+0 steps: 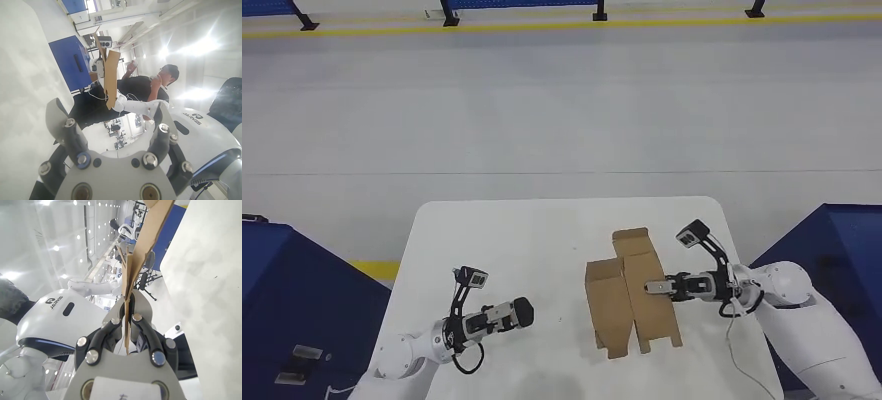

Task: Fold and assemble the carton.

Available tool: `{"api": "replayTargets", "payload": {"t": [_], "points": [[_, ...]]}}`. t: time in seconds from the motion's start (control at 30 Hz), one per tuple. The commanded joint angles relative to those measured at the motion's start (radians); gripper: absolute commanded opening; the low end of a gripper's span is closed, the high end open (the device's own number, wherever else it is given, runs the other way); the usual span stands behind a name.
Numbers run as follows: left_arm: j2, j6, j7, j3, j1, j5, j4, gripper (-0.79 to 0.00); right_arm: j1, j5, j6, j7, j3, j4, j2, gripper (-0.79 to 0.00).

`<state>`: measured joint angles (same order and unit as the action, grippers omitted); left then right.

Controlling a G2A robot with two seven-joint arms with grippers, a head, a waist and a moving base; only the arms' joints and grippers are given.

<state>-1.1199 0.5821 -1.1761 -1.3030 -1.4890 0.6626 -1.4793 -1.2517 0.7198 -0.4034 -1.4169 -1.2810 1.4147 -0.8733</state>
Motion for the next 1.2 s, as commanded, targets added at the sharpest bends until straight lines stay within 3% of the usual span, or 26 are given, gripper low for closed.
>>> {"api": "replayTargets", "payload": {"t": [0.0, 0.17, 0.3, 0.47, 0.6, 0.73, 1.17], "points": [[0.000, 0.001, 0.000, 0.001, 0.000, -0.001, 0.000, 0.000, -0.002, -0.005, -0.005, 0.005, -0.005, -0.001, 0.001, -0.785], [0.000, 0.001, 0.000, 0.001, 0.000, -0.001, 0.000, 0.000, -0.002, -0.005, -0.005, 0.005, -0.005, -0.001, 0.001, -0.785], [0.000, 0.001, 0.000, 0.001, 0.000, -0.001, 0.000, 0.000, -0.001, -0.032, -0.042, 0.080, -0.053, 0.030, 0.005, -0.785], [0.000, 0.001, 0.000, 0.001, 0.000, -0.001, 0.000, 0.000, -0.051, -0.008, -0.133, 0.162, -0.244, 0.229, 0.024, -0.785], [0.000, 0.001, 0.000, 0.001, 0.000, -0.001, 0.000, 0.000, -0.135, -0.016, -0.116, 0.241, -0.362, 0.425, 0.032, -0.785], [0.000, 0.001, 0.000, 0.001, 0.000, -0.001, 0.000, 0.000, -0.187, 0.027, -0.087, 0.247, -0.404, 0.558, 0.032, -0.785], [0.000, 0.001, 0.000, 0.001, 0.000, -0.001, 0.000, 0.000, -0.189, 0.027, -0.084, 0.247, -0.405, 0.561, 0.032, -0.785]]}}
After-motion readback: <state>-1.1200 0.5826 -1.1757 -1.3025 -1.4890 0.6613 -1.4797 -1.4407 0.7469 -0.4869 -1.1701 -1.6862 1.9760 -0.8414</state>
